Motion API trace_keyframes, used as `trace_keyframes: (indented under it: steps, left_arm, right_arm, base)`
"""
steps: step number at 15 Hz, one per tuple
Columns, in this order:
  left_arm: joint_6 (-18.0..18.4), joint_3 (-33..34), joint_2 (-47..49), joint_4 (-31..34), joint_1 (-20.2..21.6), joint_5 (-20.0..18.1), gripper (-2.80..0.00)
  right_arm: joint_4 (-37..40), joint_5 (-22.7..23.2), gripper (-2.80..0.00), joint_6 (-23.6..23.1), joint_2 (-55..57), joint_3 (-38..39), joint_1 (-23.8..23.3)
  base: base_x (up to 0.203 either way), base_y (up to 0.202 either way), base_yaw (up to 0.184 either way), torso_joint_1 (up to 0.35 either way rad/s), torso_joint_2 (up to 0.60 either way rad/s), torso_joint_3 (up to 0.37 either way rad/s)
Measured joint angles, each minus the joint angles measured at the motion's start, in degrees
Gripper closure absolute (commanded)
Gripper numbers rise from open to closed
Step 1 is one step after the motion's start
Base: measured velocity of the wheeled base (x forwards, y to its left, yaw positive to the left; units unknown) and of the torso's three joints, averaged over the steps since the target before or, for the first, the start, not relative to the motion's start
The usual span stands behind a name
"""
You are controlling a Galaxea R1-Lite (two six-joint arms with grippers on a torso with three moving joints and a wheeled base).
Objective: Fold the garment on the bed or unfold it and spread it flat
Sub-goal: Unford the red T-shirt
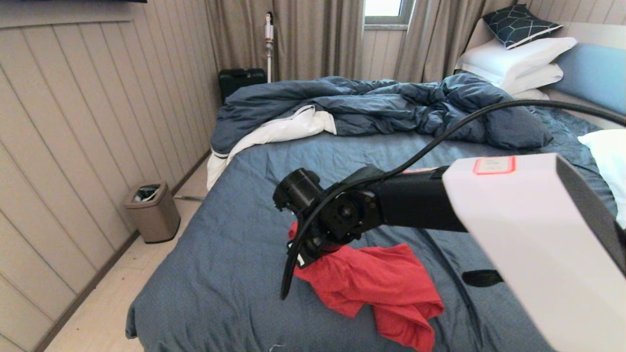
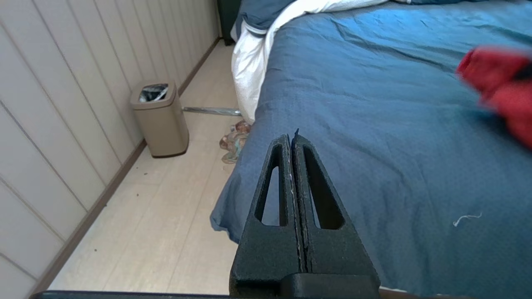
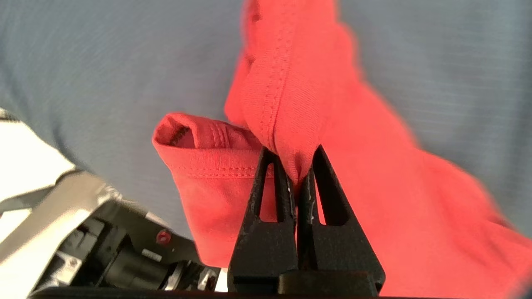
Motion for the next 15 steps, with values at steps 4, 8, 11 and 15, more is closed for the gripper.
trace_keyframes:
  steps: [4,8,11,15]
  left_arm:
    - [0.02,0.0,0.0,0.0,0.0,0.0,0.0]
    - [0.02,0.0,0.0,0.0,0.05,0.02,0.0]
    - [0.02,0.0,0.0,-0.01,0.05,0.01,0.0]
    - [0.02,0.0,0.0,-0.06,0.05,0.0,0.0]
  right_arm:
    - [1.13,-0.02,0.0,-0.63,-6.5,0.42,-7.11]
    - [1.32,0.59,0.0,-0.64,-9.84,3.15,-10.62]
    - [1.04,0.76,0.0,-0.42,-9.35,3.22,-8.84]
    - [1.02,0.72,0.0,-0.41,-5.09,2.01,-3.37]
  base:
    - [0.0,0.0,0.0,0.0,0.0,0.0]
    - [0.0,0.0,0.0,0.0,0.0,0.0]
    - [0.0,0.0,0.0,0.0,0.0,0.0]
    - [0.0,0.0,0.0,0.0,0.0,0.0]
